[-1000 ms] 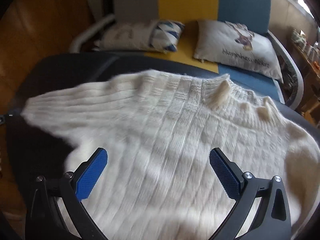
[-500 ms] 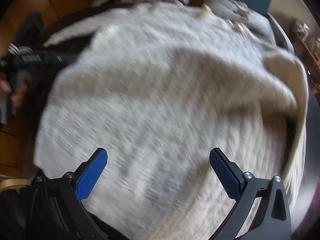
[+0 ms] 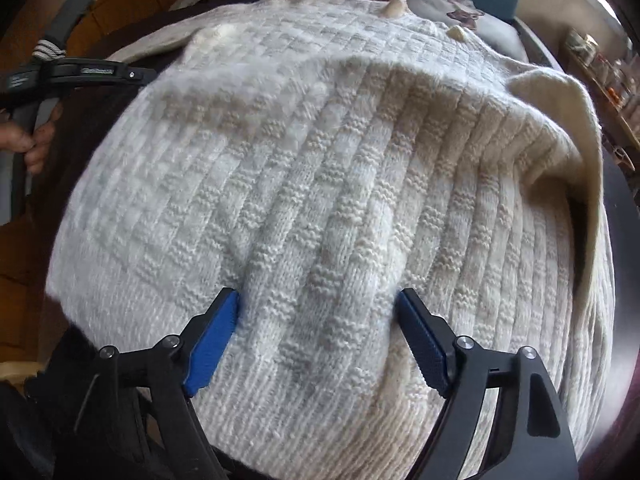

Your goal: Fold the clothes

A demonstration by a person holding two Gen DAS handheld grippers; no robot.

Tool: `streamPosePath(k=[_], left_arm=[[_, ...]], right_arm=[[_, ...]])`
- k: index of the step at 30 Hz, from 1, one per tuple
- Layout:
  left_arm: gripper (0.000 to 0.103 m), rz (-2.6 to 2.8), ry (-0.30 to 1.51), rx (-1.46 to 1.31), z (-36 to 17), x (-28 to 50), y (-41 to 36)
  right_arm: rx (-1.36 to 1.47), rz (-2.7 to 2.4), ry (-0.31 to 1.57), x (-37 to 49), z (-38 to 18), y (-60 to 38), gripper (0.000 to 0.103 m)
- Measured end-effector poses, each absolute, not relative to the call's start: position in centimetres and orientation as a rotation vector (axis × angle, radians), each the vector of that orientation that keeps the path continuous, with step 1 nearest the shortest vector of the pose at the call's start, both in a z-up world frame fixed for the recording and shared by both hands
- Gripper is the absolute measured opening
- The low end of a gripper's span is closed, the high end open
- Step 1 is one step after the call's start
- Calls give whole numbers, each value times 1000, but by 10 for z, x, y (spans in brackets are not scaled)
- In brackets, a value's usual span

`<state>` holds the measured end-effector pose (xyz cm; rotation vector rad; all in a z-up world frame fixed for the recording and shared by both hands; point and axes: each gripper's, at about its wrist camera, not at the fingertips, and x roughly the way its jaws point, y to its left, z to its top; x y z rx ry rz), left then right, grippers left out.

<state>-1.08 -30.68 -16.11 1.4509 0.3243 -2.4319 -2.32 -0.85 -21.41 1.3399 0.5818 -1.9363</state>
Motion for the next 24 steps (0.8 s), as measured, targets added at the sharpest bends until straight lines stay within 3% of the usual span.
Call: streamPosePath(k=[2,8,12,17,21,24], left_arm=[[1,-2514,310,1466,-154,1,-291],[17,-2761,260,1502,-131,35,-242],[20,-2928,221,1518,-116,58,-209],[21,-2873,62,1719,-150,64,-162],[15,-2883,-257,1634,-170,79,-139],[11,-2862,-183,1683,-167,77,-150]], right_arm=[[1341,-1965,566,-20,-216,-10,91],[1330,-1925,453,-33,-190,14,92],[1363,-1983,534,-48,-189,36,92],[1491,-1993,554,-59,-215,61,92],[1435,-2007,554,-47,-216,68,92],[1426,-2013,558,-41,-216,68,92]])
